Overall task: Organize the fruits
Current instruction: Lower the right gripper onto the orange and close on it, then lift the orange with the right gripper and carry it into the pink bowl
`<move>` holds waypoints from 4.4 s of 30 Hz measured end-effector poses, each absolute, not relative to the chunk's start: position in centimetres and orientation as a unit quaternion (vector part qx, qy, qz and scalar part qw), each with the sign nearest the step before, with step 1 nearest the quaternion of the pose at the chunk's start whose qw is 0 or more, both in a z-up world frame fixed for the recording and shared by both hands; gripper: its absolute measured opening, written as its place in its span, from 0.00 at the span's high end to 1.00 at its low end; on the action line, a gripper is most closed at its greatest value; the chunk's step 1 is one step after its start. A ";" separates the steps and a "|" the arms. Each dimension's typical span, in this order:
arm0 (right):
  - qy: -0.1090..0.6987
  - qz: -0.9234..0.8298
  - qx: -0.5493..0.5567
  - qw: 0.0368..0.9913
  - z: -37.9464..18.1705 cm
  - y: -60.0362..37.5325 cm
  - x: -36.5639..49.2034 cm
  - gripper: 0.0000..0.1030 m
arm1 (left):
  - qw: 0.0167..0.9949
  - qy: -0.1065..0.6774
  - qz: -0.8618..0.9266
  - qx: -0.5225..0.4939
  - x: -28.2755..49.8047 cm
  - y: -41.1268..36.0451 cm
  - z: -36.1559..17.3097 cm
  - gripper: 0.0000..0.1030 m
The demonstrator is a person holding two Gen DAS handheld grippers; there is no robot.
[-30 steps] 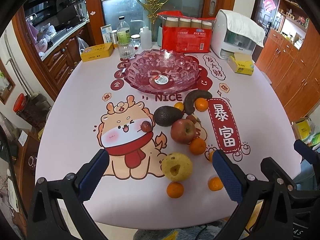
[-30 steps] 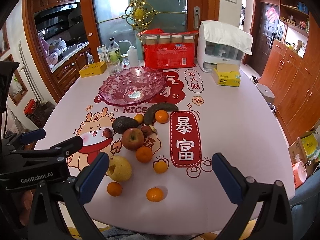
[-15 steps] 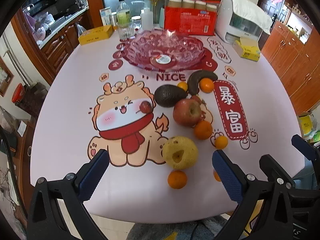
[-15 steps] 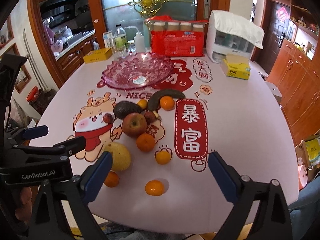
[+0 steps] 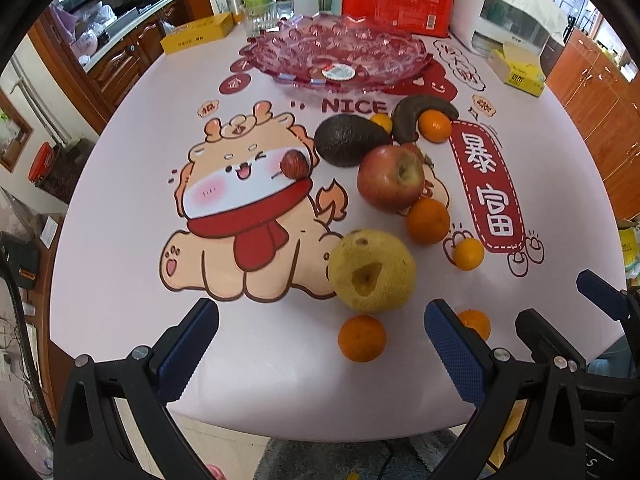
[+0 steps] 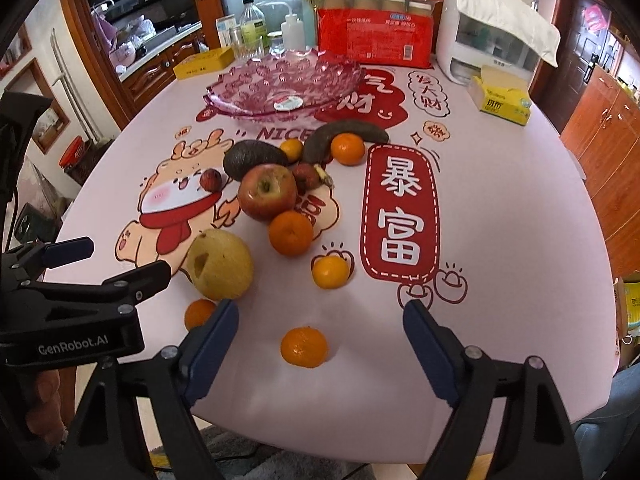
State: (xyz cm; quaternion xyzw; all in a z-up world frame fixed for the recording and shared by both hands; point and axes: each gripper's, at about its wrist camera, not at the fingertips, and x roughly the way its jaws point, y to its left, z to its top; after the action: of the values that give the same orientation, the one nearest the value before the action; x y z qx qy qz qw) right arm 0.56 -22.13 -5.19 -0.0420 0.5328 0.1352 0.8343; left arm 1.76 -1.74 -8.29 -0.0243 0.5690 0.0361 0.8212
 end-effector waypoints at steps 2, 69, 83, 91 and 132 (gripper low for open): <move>0.539 0.137 -0.044 0.830 -5.7 -22.4 0.6 0.18 | 0.817 0.575 0.038 -0.026 1.7 -2.0 -8.8 0.01; 0.581 0.209 -0.061 0.784 -10.1 -18.4 1.4 0.61 | 0.812 0.580 -0.019 -0.054 2.1 -2.6 -10.5 0.65; 0.470 0.173 -0.041 0.865 1.7 -15.9 4.8 0.61 | 0.885 0.459 -0.063 0.036 7.1 1.1 2.1 0.65; 0.412 0.146 -0.032 0.899 9.1 -15.2 11.1 0.61 | 0.903 0.422 -0.071 0.045 14.4 3.3 8.3 0.65; 0.547 0.189 -0.048 0.814 -12.5 -12.5 35.7 0.61 | 0.836 0.548 0.035 -0.012 38.8 1.6 -14.3 0.65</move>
State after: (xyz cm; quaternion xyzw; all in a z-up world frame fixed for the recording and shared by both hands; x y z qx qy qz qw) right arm 35.66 -12.47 -12.54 -0.0476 0.5466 0.1890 0.8144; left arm 38.79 1.64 -14.33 -0.0118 0.5477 0.0353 0.8359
